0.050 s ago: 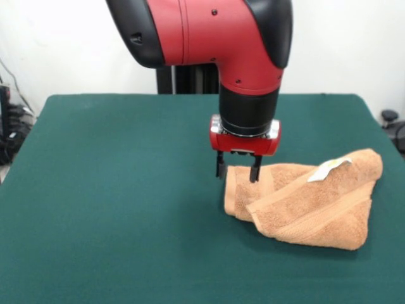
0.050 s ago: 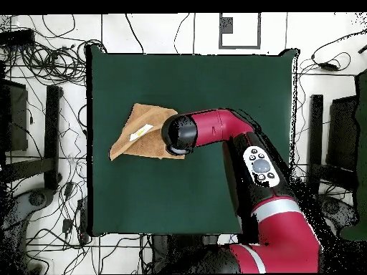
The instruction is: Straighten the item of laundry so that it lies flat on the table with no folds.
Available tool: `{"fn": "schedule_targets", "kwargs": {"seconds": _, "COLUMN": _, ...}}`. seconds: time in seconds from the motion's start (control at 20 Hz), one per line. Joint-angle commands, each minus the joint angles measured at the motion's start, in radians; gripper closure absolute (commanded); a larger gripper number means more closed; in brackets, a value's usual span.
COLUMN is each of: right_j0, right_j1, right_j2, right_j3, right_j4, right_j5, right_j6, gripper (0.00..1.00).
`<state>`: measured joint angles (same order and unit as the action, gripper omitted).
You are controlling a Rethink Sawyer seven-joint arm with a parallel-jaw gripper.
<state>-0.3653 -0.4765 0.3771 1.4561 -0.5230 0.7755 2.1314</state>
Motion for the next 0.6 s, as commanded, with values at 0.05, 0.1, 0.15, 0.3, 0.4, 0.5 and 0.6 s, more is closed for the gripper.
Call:
{"fn": "schedule_targets", "kwargs": {"seconds": 0.05, "right_j0": -0.010, "right_j1": -0.004, "right_j2": 0.053, "right_j3": 0.001, "right_j4": -0.068, "right_j5": -0.049, "right_j6": -0.180, "gripper": 0.00}}
{"fn": "schedule_targets", "kwargs": {"seconds": 0.1, "right_j0": -0.010, "right_j1": -0.005, "right_j2": 0.053, "right_j3": 0.002, "right_j4": -0.068, "right_j5": -0.049, "right_j6": -0.180, "gripper": 0.00}}
{"fn": "schedule_targets", "kwargs": {"seconds": 0.15, "right_j0": -0.010, "right_j1": -0.005, "right_j2": 0.053, "right_j3": 0.002, "right_j4": -0.068, "right_j5": -0.049, "right_j6": -0.178, "gripper": 0.00}}
{"fn": "schedule_targets", "kwargs": {"seconds": 0.3, "right_j0": -0.008, "right_j1": -0.002, "right_j2": 0.054, "right_j3": -0.001, "right_j4": -0.068, "right_j5": -0.048, "right_j6": -0.178, "gripper": 0.00}}
{"fn": "schedule_targets", "kwargs": {"seconds": 0.4, "right_j0": -0.011, "right_j1": -0.002, "right_j2": 0.054, "right_j3": -0.003, "right_j4": -0.068, "right_j5": -0.046, "right_j6": -0.182, "gripper": 0.00}}
{"fn": "schedule_targets", "kwargs": {"seconds": 0.5, "right_j0": -0.012, "right_j1": -0.001, "right_j2": 0.055, "right_j3": -0.007, "right_j4": -0.069, "right_j5": -0.043, "right_j6": -0.187, "gripper": 0.00}}
{"fn": "schedule_targets", "kwargs": {"seconds": 0.6, "right_j0": -0.012, "right_j1": 0.001, "right_j2": 0.055, "right_j3": -0.011, "right_j4": -0.069, "right_j5": -0.041, "right_j6": -0.187, "gripper": 0.00}}
